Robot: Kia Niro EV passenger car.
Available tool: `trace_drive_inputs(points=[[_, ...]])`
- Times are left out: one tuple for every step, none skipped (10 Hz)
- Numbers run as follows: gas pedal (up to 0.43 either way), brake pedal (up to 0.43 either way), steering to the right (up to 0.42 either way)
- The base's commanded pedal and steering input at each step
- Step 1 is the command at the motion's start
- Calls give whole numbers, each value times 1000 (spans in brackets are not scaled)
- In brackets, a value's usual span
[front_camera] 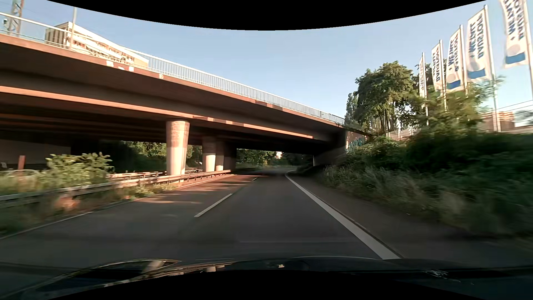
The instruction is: Follow the waypoints while adhering to traffic rules and regulations
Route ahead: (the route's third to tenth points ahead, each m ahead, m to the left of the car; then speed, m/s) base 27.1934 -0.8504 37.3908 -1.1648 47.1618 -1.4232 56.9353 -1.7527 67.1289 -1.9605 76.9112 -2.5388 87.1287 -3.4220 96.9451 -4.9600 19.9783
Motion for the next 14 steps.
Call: trace_drive_inputs(points=[[118, 0, -1], [118, 0, 0], [118, 0, 0], [118, 0, 0], [118, 0, 0], [118, 0, 0], [118, 0, 0], [118, 0, 0], [118, 0, 1], [118, 0, 1], [118, 0, 1], [118, 0, 3], [118, 0, 4], [118, 0, 5]])
